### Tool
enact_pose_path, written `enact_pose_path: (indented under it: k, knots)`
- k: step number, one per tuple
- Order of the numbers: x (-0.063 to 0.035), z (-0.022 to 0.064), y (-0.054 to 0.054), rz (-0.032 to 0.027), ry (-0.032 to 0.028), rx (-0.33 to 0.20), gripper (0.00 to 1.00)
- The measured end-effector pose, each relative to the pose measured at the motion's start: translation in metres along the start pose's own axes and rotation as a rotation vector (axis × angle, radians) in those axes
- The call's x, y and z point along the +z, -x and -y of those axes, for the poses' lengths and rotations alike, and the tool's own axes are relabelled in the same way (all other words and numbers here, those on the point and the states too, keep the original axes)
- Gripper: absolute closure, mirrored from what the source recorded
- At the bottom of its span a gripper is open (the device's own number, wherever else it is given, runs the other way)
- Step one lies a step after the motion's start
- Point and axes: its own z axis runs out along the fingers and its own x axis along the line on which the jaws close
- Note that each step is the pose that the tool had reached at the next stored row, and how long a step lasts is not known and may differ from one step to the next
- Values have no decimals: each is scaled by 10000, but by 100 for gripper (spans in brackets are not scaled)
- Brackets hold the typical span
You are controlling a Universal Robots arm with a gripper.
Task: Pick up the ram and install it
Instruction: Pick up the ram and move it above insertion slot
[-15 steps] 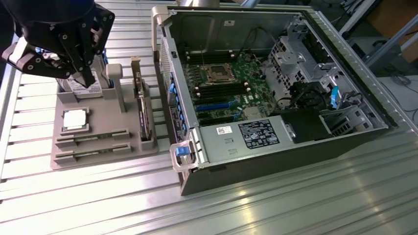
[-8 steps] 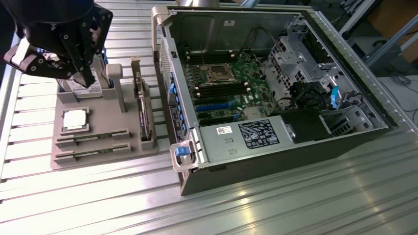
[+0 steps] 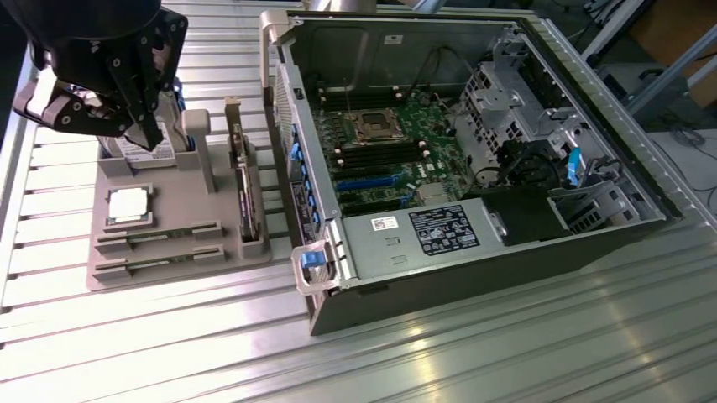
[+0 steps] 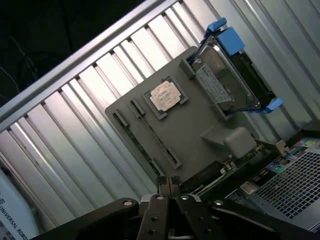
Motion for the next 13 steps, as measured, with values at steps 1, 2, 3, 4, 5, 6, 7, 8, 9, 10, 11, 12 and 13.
enact_pose_path:
  k: [1,2,3,4,5,6,7,8,9,10,11,12,13]
  knots:
    - [0,0,0,-5,3,-131,89]
    - [0,0,0,-10,6,-270,89]
    - [0,0,0,-15,9,-384,89]
    - [0,0,0,-19,11,-468,89]
    - [0,0,0,-23,13,-571,89]
    - [0,0,0,-27,15,-669,89]
    - [0,0,0,-31,17,-777,89]
    - [0,0,0,-36,20,-905,89]
    - [0,0,0,-40,22,-1007,89]
    - [0,0,0,-47,26,-1175,89]
    - [0,0,0,-52,28,-1292,89]
    - [0,0,0,-55,31,-1388,89]
    - [0,0,0,-58,32,-1467,89]
